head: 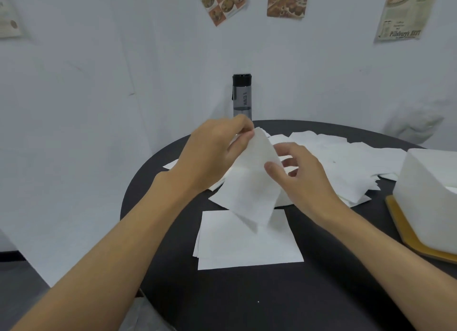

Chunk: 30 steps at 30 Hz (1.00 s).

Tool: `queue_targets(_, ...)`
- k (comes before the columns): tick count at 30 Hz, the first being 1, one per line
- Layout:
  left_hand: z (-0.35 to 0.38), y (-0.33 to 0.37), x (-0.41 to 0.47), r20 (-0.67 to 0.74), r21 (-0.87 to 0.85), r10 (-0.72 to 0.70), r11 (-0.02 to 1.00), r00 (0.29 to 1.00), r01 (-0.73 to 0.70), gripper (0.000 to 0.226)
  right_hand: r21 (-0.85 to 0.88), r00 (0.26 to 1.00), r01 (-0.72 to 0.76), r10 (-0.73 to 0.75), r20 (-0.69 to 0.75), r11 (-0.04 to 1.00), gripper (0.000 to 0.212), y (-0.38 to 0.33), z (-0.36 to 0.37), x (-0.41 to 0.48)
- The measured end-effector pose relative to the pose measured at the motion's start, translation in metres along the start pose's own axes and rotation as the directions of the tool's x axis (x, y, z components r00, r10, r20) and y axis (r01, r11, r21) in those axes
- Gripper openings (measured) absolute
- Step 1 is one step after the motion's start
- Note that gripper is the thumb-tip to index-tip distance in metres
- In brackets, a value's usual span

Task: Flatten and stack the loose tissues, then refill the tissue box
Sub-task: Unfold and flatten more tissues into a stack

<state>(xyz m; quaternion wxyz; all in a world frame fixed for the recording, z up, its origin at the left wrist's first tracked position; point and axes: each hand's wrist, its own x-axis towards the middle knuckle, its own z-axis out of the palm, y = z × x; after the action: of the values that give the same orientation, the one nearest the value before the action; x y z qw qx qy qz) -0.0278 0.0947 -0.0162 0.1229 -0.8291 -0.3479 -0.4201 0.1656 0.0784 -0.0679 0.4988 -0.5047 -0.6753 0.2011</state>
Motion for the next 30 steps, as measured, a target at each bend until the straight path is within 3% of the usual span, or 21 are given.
queue_targets(2,-0.002,0.002,0.000,-0.021,-0.051,-0.017,0.999,1.000,0.016,0.021,0.020,1.000,0.022,-0.022,0.003,1.000,0.015,-0.001,-0.002,-0.001)
queue_targets(7,-0.013,0.000,-0.007,-0.014,-0.124,-0.088,0.989,0.996,0.086,0.011,0.028,0.999,0.032,-0.032,0.009,0.999,0.023,-0.005,-0.010,-0.001)
queue_targets(12,-0.024,0.005,-0.017,0.097,-0.241,-0.191,0.948,0.977,0.209,0.009,0.319,0.997,-0.048,0.024,0.079,0.947,0.025,-0.014,-0.014,-0.003)
queue_targets(18,-0.036,0.004,-0.019,0.132,-0.486,-0.358,0.789,0.924,0.375,0.030,0.589,0.969,-0.141,-0.011,0.247,0.796,0.040,-0.016,-0.023,-0.001)
queue_targets(22,-0.032,-0.004,-0.018,0.247,-0.418,-0.425,0.764,0.871,0.492,0.023,0.664,0.951,-0.165,-0.060,0.303,0.729,0.033,-0.022,-0.026,-0.002)
queue_targets(30,-0.024,0.005,-0.018,0.497,-0.369,-0.348,0.744,0.795,0.557,0.030,0.669,0.952,-0.209,-0.008,0.306,0.713,0.044,-0.030,-0.029,-0.007)
